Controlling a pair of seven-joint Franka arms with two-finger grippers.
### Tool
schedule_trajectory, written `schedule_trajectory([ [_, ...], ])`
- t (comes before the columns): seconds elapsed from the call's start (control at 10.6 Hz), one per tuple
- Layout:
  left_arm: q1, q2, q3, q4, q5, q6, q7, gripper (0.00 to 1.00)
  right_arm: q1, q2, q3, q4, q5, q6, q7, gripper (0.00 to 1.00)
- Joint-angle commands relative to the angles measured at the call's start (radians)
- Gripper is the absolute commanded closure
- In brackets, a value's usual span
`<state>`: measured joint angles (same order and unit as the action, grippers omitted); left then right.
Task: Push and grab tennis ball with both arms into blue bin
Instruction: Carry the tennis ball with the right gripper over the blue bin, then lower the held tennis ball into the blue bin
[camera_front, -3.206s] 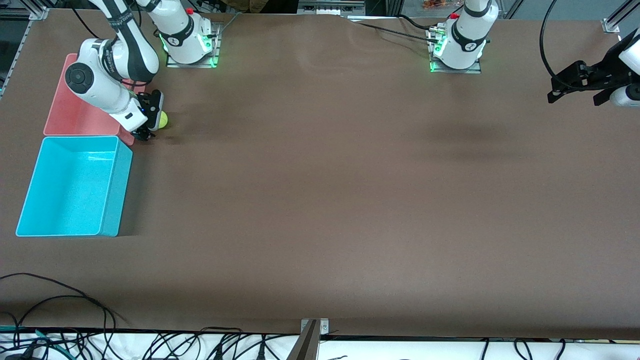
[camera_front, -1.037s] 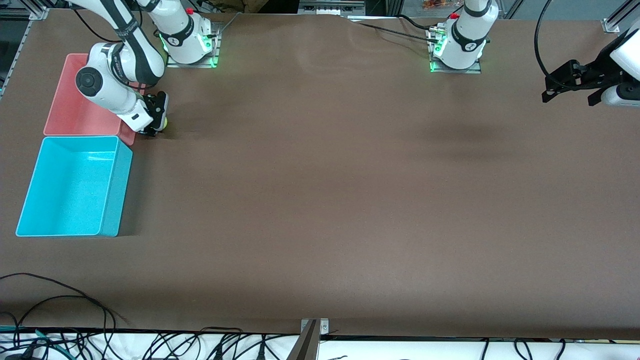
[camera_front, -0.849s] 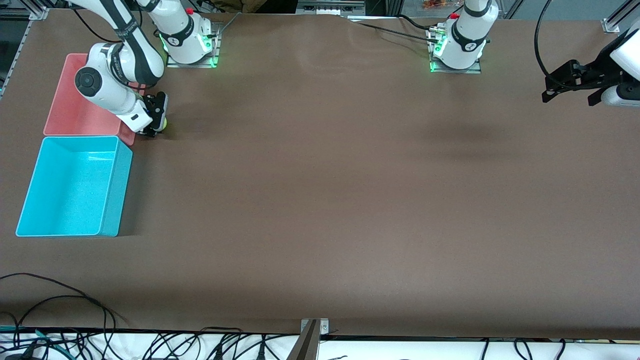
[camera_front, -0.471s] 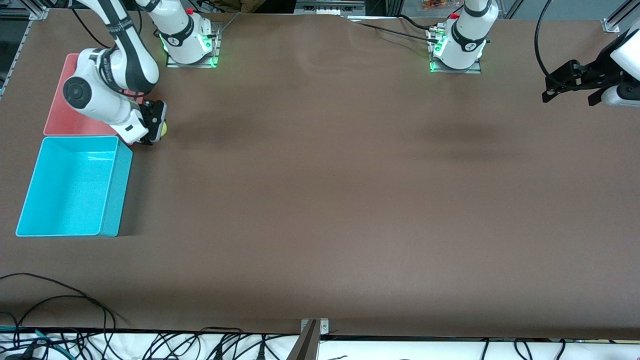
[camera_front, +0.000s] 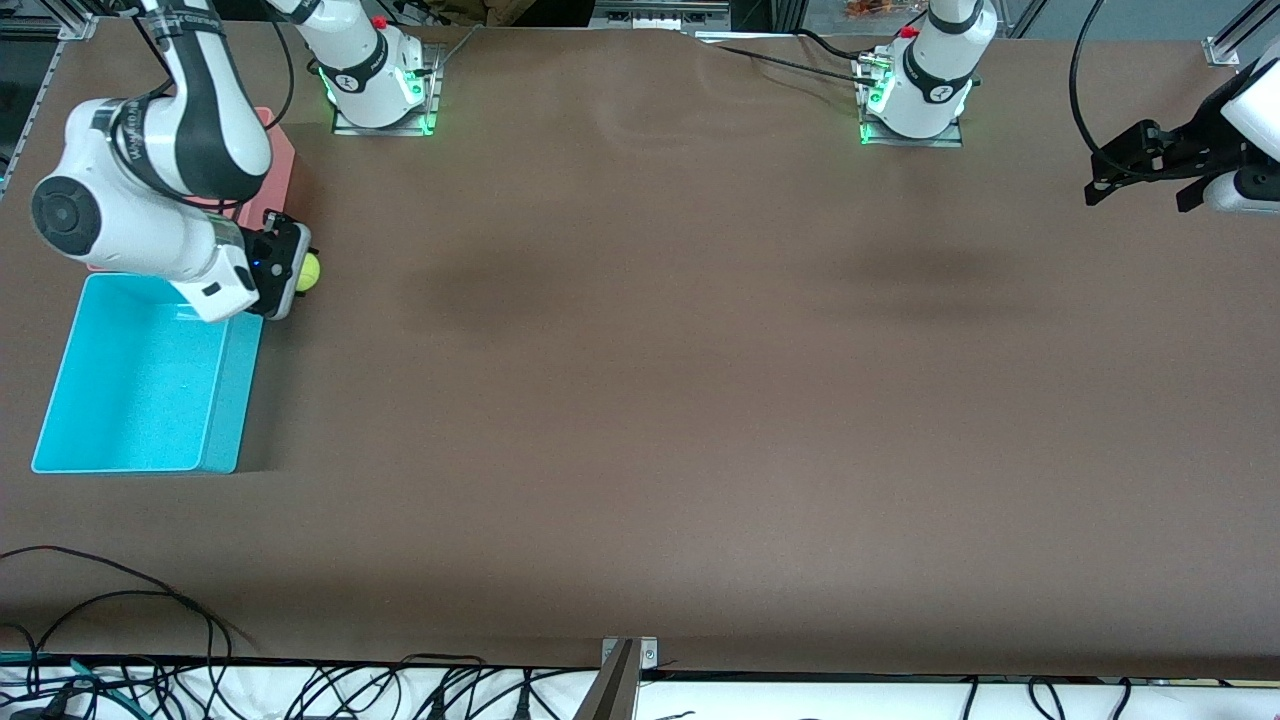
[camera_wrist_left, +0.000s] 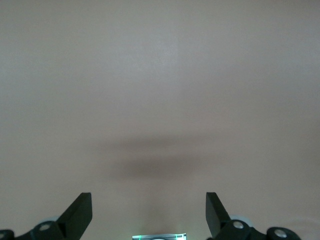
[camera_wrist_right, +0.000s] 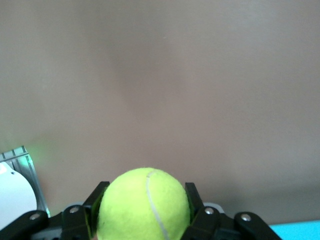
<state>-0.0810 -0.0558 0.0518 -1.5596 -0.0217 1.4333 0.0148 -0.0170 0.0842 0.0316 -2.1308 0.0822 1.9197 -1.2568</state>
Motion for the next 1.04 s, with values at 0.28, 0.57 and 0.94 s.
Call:
schedule_trajectory([
  [0.28,0.0,0.008,0.005,0.019,-0.015,-0.007,0.005,0.0,-0.03,0.124,-0.198,0.207,-0.175,-0.056,0.107,0.78],
  [0.57,0.0,0.008,0.005,0.019,-0.015,-0.007,0.004,0.0,-0.064,0.196,-0.254,0.256,-0.215,0.061,0.074,0.8],
  [0.94,-0.003,0.008,0.005,0.019,-0.015,-0.007,0.004,0.0,-0.184,0.353,-0.256,0.261,-0.216,0.263,0.06,0.83],
])
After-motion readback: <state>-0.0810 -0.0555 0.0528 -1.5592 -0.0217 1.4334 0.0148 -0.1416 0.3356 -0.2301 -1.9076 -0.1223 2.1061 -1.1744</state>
